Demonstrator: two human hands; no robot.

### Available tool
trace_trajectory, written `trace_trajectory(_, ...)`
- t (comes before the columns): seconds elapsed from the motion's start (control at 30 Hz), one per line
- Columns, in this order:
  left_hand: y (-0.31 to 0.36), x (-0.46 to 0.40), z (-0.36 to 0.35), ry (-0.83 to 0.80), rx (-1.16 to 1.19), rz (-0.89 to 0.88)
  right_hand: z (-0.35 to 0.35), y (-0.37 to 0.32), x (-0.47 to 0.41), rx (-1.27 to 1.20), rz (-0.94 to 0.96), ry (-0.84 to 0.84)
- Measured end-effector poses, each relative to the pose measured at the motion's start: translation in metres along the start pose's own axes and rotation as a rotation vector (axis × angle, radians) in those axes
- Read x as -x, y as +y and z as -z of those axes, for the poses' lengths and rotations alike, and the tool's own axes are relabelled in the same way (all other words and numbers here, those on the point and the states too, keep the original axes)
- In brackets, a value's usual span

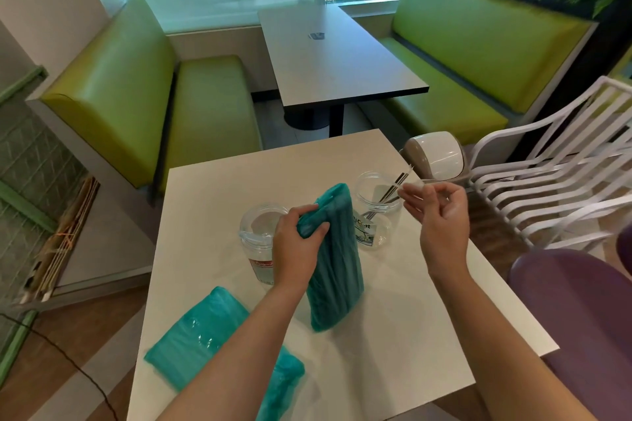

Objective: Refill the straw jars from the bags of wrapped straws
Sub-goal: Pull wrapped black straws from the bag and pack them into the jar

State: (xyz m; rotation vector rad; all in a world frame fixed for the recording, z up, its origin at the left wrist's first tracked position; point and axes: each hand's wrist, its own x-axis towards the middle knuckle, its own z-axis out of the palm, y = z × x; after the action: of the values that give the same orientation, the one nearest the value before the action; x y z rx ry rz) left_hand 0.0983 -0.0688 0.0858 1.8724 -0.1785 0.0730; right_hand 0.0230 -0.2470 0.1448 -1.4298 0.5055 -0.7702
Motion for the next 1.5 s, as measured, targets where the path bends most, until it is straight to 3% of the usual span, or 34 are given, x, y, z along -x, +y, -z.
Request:
trace_trajectory(0.33,0.019,-0.003,-0.006,0.030,-0.067,0.055,-0.024,0.066,0.065,0.223,-0.146,-0.291)
trace_trajectory(0.73,0.031,-0.004,-0.014,0.070,-0.106,0.089,-0.035,0.070,0.080,0.159,-0.119,-0.280)
trace_trajectory(0.9,0.034,-0.003,-0.015,0.069,-0.099,0.105,-0.032,0.075,0.079,0.257,-0.020,-0.233)
trace_trajectory(1.03,0.036,-0.003,-0.019,0.060,-0.097,0.121,-0.034,0.080,0.079,0.317,-0.079,-0.300)
trace_trajectory(1.13,0.039,-0.003,-0.022,0.057,-0.052,0.147,-0.040,0.083,0.075,0.462,-0.017,-0.307)
trace_trajectory(1.27,0.036,-0.004,-0.028,0.002,-0.028,0.171,-0.042,0.087,0.069,0.518,0.031,-0.237)
trace_trajectory(1.5,0.022,-0.004,-0.021,-0.212,-0.059,0.041,-0.023,0.067,0.049,0.343,-0.117,-0.139)
